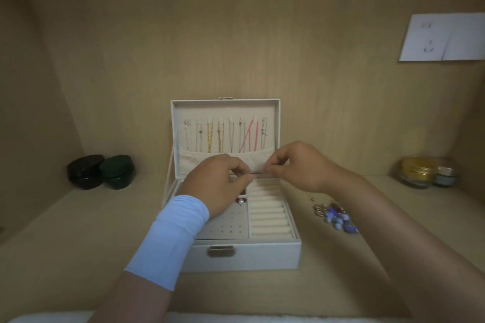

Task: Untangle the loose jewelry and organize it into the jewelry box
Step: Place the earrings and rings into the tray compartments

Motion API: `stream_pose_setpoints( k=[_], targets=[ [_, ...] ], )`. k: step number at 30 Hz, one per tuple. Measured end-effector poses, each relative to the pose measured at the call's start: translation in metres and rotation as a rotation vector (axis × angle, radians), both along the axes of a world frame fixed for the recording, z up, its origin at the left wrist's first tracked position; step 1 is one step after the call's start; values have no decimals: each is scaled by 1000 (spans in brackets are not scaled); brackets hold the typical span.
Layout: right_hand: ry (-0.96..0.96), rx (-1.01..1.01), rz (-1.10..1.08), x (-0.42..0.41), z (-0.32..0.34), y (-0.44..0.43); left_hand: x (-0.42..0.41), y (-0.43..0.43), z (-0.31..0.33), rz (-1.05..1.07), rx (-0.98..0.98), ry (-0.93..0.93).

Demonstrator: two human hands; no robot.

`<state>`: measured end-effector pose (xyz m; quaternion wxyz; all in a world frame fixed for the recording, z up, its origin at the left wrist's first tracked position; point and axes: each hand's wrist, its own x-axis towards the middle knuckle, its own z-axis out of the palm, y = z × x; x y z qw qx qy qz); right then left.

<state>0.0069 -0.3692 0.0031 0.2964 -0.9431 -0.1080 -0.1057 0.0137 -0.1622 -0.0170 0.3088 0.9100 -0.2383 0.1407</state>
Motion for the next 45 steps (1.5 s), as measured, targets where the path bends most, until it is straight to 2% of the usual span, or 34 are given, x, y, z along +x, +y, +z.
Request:
stream_pose_setpoints(
  k=[7,10,16,26,31,38,42,45],
  targets=[
    [63,-39,-169,-54,-14,-101,-24,-85,7,-223,188,-20],
    [103,-87,-186,-69,-28,-123,-29,-122,4,-267,273,44],
    [167,-120,-130,-67,-50,-133,-30,-160,-14,-211,462,193],
    [167,-185,-47,-58,-58,-132,-28,-169,-29,-122,472,156],
    [134,-54,-84,-59,-58,-134,-27,-163,-28,-142,324,206],
    [201,517,-112,-63,-54,-127,-26,-144,-15,-139,-113,331],
    [267,695,-102,-68,-48,-120,-27,-138,-9,-197,-395,509],
    [277,773,-53,-70,-45,-117,-27,-132,-2,-227,-559,562]
  ],
)
